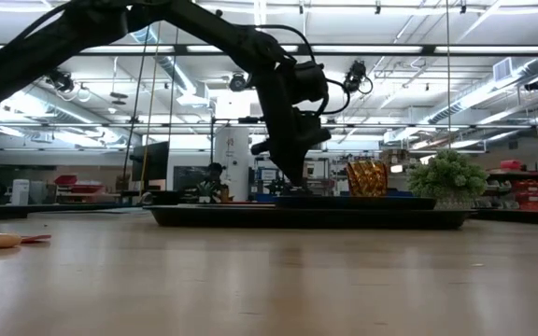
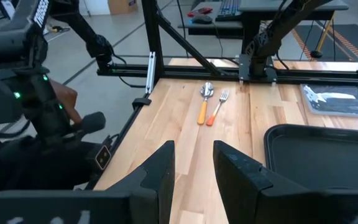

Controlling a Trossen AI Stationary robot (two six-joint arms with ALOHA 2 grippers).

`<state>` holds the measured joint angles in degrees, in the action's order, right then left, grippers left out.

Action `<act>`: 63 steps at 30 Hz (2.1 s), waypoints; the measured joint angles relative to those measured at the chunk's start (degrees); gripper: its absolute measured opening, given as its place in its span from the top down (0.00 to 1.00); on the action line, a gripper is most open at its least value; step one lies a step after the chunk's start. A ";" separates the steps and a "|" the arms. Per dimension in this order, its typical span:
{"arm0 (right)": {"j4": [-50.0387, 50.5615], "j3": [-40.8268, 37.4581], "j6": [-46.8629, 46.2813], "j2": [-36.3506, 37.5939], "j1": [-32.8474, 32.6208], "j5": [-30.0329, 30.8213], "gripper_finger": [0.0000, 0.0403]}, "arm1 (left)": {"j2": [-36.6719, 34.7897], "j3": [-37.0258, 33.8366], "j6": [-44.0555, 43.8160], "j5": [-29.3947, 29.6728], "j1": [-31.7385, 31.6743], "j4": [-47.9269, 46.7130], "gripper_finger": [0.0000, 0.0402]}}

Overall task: Pick and place plate/cup/fork/spoon on tray
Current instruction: Put the black plate on the black tray, then put the orange fork on the black tray to the left of the black plate

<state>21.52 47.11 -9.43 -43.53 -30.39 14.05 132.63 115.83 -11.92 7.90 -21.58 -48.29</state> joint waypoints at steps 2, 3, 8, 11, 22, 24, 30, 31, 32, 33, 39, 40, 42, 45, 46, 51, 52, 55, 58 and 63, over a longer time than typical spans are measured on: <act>-0.02 0.00 0.08 0.00 0.02 0.01 0.71 | -0.79 -0.02 2.06 0.04 0.41 -2.17 0.90; 0.00 0.00 0.12 0.00 0.02 0.00 0.71 | -1.55 -0.02 3.23 0.04 0.73 -3.65 0.88; 0.02 0.00 0.19 -0.01 -0.01 0.01 0.71 | -6.22 0.09 8.51 0.00 4.45 -14.67 0.81; -0.02 0.00 0.47 0.00 -0.01 0.02 0.71 | -7.80 0.07 9.48 -0.25 7.54 -22.87 0.80; -2.59 -3.62 0.62 -0.44 -0.40 -0.44 0.71 | -8.48 -0.01 10.61 1.21 24.15 -25.02 0.87; -3.93 -5.47 0.57 -0.46 -0.41 -0.94 0.71 | -8.48 -0.01 9.84 3.13 27.58 -21.82 0.88; -16.88 -14.02 0.47 -0.46 -0.42 -4.74 0.71 | -8.10 -0.01 5.20 8.56 37.15 -19.46 0.90; -19.23 -15.38 0.73 -0.46 -0.42 -5.10 0.71 | -8.10 0.00 3.01 10.05 38.54 -20.41 0.90; -21.68 -16.88 1.12 -0.46 -0.42 -5.15 0.71 | -8.10 0.00 0.49 11.36 39.75 -21.48 0.90; -23.81 -18.16 1.63 -0.46 -0.42 -5.16 0.71 | -8.10 0.00 -2.05 12.61 40.83 -22.51 0.90; -32.05 -22.23 3.19 -0.46 -0.42 -5.71 0.71 | -8.13 -0.80 -16.79 16.10 45.18 -25.74 0.90; -32.20 -22.23 3.19 -0.46 -0.40 -6.58 0.71 | -8.20 -2.05 -19.12 16.72 45.77 -25.28 0.91; -32.42 -22.23 3.44 -0.46 -0.42 -8.83 0.71 | -8.50 -5.54 -24.82 17.73 46.88 -25.75 0.93; -32.72 -22.25 3.63 -0.46 -0.41 -12.11 0.71 | -9.80 -12.21 -36.11 17.57 48.33 -25.92 0.97; -32.75 -22.25 3.65 -0.46 -0.42 -12.92 0.71 | -10.38 -14.50 -40.33 17.26 48.94 -25.62 0.98; -32.65 -22.25 4.42 -0.46 -0.42 -15.63 0.71 | -13.76 -22.76 -63.21 16.03 53.15 -23.84 0.98; -32.65 -22.25 4.80 -0.46 -0.42 -16.01 0.71 | -14.69 -23.86 -67.98 16.08 54.12 -23.76 0.97; -32.65 -22.25 5.86 -0.46 -0.42 -16.70 0.71 | -17.08 -26.80 -82.64 16.00 56.65 -24.69 0.97; -32.68 -22.25 6.62 -0.46 -0.42 -17.16 0.71 | -19.46 -29.12 -97.68 13.74 58.60 -28.79 0.98; -32.74 -22.25 8.06 -0.46 -0.42 -17.17 0.71 | -25.02 -36.05 -111.59 5.68 61.24 -26.95 0.98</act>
<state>-11.22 24.86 -1.37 -43.99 -30.81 -3.12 107.62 79.78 -123.50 13.58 39.66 -75.24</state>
